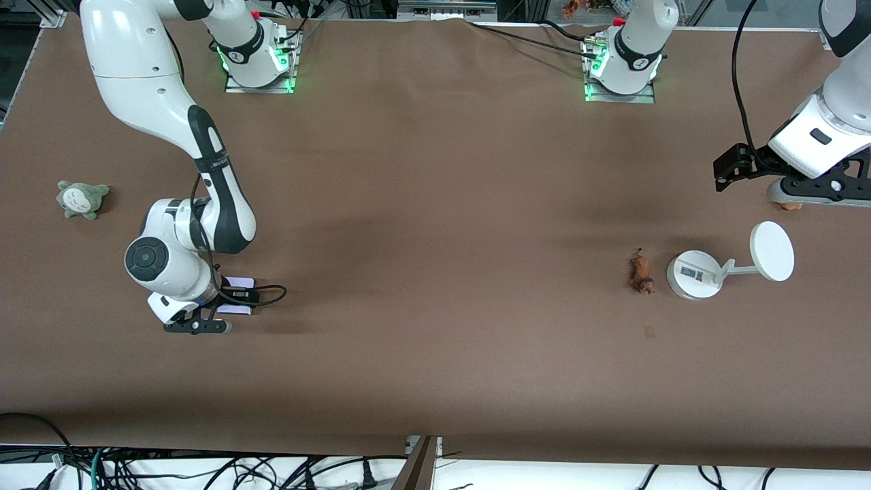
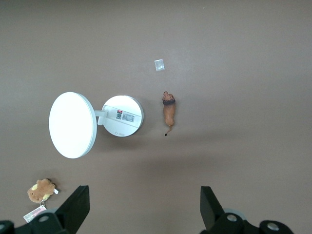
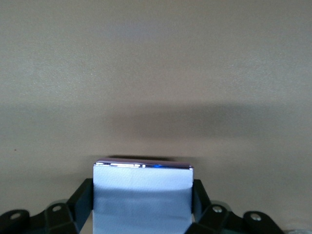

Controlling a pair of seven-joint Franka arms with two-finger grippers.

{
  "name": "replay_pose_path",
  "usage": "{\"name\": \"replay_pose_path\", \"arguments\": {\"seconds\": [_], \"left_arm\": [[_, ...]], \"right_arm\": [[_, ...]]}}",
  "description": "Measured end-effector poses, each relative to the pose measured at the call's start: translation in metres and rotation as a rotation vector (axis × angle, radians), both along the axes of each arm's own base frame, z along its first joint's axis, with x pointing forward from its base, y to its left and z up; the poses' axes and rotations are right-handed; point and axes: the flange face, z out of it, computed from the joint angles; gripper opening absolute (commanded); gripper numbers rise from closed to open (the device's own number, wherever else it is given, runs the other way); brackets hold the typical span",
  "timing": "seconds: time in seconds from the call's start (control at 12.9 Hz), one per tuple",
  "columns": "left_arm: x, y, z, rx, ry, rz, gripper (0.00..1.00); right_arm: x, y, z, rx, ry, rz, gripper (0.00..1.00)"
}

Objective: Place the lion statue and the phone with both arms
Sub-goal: 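Lower the phone onto the table beside the cup with the right gripper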

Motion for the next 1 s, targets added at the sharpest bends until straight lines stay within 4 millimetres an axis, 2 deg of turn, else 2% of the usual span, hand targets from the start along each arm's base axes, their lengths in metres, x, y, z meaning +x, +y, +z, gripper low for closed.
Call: {"name": "replay_pose_path", "arguments": {"seconds": [0.15,0.31,0.7,0.85,1.0], "left_arm": [[0.0,0.0,0.0,0.0,0.0,-0.001,1.0],[0.0,-0.001,0.001,0.0,-0.001,-0.001,1.0],[0.0,-0.001,0.001,0.0,-0.001,-0.002,1.0],[0.0,-0.001,0.001,0.0,-0.001,-0.002,1.0],[0.0,-0.001,0.001,0.0,-0.001,-0.002,1.0]], "right_arm": [[-0.007,0.0,-0.008,0.0,0.02,0.008,0.0],[-0.011,0.002,-0.007,0.003,0.051,0.022,0.0],[-0.018,0.002,0.012,0.016,0.111,0.047,0.0],[-0.019,-0.007,0.01,0.016,0.117,0.051,0.0],[-0.02,-0.024,0.006,0.017,0.124,0.057,0.0]]}}
